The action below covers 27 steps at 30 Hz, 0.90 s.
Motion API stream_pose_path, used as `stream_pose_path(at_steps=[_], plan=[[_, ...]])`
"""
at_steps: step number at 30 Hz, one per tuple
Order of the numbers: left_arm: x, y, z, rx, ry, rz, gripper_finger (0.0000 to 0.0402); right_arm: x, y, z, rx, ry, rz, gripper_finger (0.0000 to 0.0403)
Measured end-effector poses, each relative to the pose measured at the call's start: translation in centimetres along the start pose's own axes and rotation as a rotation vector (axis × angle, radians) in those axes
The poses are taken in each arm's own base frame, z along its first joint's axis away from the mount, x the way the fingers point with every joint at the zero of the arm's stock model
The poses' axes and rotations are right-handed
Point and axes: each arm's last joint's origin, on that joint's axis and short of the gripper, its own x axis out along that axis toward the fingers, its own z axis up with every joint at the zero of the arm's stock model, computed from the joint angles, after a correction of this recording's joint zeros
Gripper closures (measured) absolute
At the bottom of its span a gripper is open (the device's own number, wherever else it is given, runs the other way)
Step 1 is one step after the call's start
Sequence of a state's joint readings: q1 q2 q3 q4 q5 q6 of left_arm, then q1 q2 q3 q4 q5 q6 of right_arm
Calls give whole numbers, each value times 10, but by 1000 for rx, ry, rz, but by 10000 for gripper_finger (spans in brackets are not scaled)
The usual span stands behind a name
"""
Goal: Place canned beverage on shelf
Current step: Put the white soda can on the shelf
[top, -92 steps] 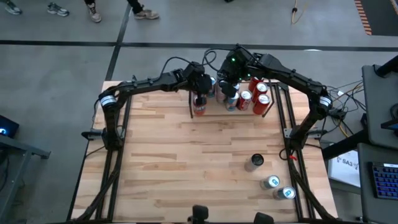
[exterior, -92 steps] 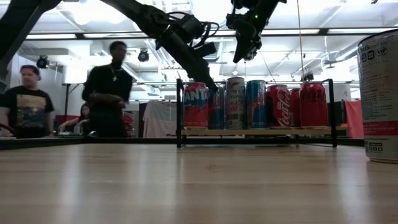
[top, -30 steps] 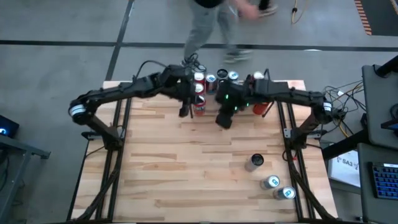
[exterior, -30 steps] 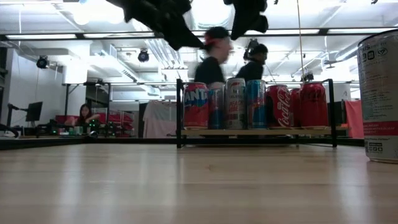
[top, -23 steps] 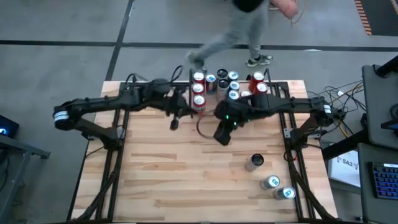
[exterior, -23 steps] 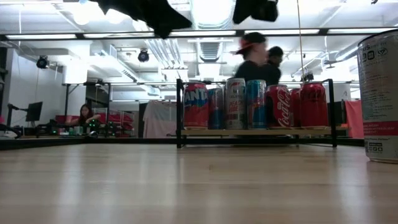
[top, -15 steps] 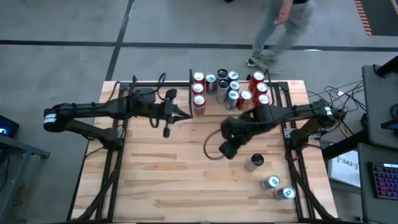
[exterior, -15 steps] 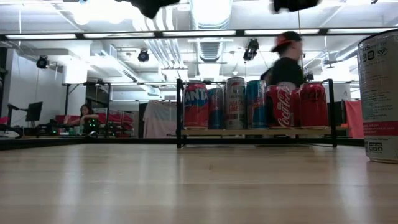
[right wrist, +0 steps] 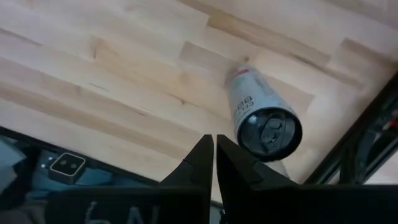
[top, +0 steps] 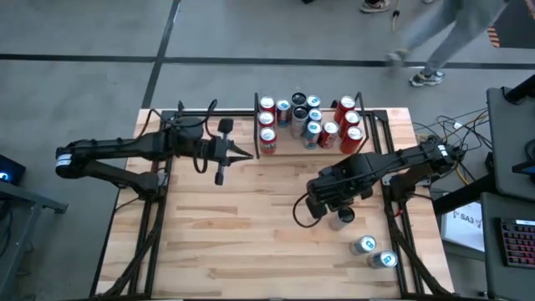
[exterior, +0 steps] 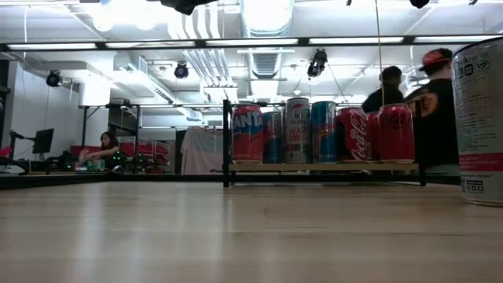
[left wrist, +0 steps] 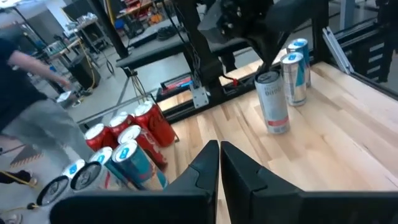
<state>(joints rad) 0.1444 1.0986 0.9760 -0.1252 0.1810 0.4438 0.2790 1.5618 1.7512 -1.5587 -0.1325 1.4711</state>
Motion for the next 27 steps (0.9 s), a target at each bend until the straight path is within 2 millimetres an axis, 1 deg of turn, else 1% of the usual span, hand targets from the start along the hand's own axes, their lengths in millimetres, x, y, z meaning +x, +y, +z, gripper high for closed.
stream_pose_path(at_steps=[2,5,9,13,17,21,24,27], plan=[[-3,0,1,1,-1,0,402,1,0,0,34,8,-7,393],[-7,-1,1,2,-5,2,402,1,0,0,40,5,-15,386],[-8,-2,0,34,10,-6,402,4,1,2,47,-15,-27,351],[-8,-2,0,63,6,-4,402,4,1,2,54,-19,-28,288],[-8,-2,0,79,4,-3,402,4,1,1,66,-18,-29,208],[-8,-1,0,82,4,-2,402,5,1,-1,26,-17,-30,130],[-8,-1,0,88,4,-2,402,5,1,-1,-23,-16,-31,91],[-8,-1,0,89,3,-2,402,5,1,-1,-54,-17,-31,69]])
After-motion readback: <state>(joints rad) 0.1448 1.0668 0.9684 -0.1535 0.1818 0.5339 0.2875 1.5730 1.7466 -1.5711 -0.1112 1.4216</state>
